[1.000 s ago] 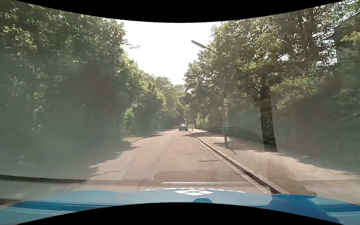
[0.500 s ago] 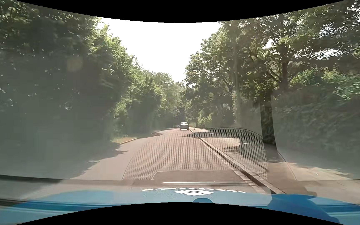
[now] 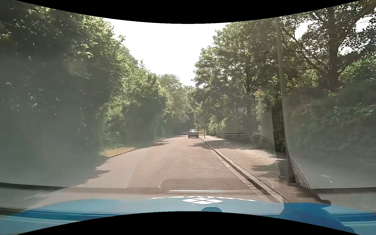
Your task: Follow the waypoints while adhering to traffic rules and regulations
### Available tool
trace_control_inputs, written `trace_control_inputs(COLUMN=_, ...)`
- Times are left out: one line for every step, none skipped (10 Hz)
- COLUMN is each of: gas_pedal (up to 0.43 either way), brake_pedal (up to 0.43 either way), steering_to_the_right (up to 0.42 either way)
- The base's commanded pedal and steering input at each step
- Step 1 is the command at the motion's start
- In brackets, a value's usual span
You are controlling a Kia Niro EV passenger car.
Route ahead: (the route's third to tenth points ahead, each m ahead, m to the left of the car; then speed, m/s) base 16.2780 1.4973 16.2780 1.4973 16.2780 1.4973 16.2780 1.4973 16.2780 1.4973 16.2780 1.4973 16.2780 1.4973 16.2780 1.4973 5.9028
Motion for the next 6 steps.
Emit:
trace_control_inputs(gas_pedal=0.098, brake_pedal=0.000, steering_to_the_right=-0.008)
trace_control_inputs(gas_pedal=0.098, brake_pedal=0.000, steering_to_the_right=-0.008)
trace_control_inputs(gas_pedal=0.039, brake_pedal=0.000, steering_to_the_right=-0.011)
trace_control_inputs(gas_pedal=0.000, brake_pedal=0.000, steering_to_the_right=-0.011)
trace_control_inputs(gas_pedal=0.000, brake_pedal=0.000, steering_to_the_right=-0.012)
trace_control_inputs(gas_pedal=0.000, brake_pedal=0.000, steering_to_the_right=-0.010)
